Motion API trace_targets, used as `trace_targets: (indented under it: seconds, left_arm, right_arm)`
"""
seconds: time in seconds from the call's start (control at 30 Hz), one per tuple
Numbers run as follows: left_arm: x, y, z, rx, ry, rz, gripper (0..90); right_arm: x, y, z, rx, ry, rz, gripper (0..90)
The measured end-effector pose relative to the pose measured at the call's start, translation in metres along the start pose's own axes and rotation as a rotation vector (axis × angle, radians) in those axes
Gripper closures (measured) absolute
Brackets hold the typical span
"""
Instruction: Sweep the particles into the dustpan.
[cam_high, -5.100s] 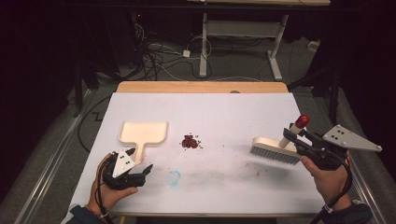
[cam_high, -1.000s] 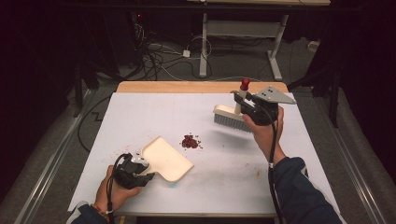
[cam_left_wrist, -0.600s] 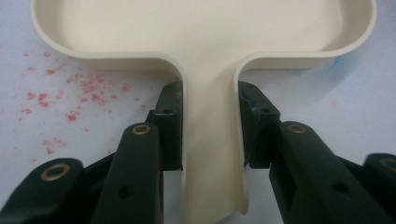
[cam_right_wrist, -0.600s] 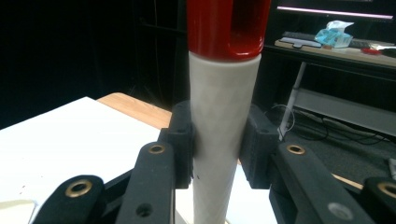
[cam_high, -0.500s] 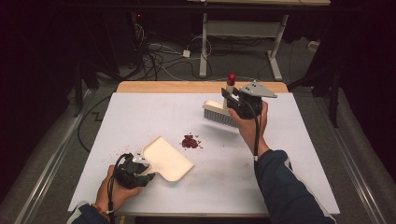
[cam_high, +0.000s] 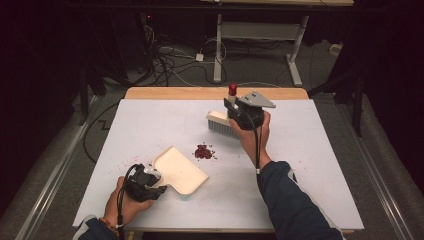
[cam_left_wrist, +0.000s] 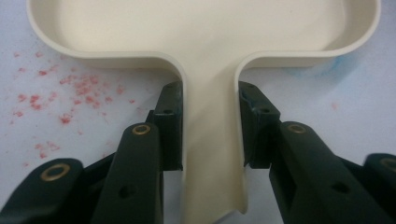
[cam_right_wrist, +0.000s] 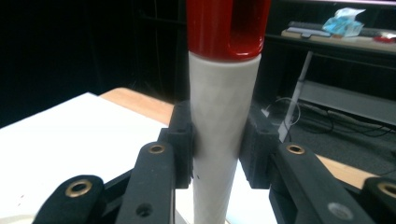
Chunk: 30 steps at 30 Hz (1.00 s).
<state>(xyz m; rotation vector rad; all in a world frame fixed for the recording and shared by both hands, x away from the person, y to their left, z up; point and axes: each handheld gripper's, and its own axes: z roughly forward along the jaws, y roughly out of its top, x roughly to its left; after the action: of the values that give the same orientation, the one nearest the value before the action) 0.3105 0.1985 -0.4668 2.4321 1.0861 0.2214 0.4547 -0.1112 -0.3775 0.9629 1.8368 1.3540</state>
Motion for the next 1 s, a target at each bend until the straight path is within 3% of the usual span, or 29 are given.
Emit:
trace_targets:
  seconds: [0.27,0.33,0.47,0.73,1.0]
  left_arm:
    - [0.002,0.001,0.002,0.017,-0.021,-0.018,63.9]
    - [0.003,0.002,0.002,0.02,-0.025,-0.02,64.0]
    - [0.002,0.004,0.002,0.026,-0.017,-0.017,64.0]
    - [-0.003,0.017,0.005,0.072,0.005,-0.008,64.0]
    - [-0.003,0.019,0.007,0.077,0.002,-0.005,64.0]
  right_arm:
    - [0.023,-0.007,0.001,0.005,0.068,-0.01,69.9]
    - [0.038,-0.01,-0.003,0.014,0.091,-0.057,69.8]
    - [0.051,-0.014,-0.01,0.016,0.085,-0.089,69.7]
    - [0.063,-0.022,-0.021,0.022,0.085,-0.104,69.2]
    - [0.068,-0.024,-0.027,0.032,0.119,-0.099,68.7]
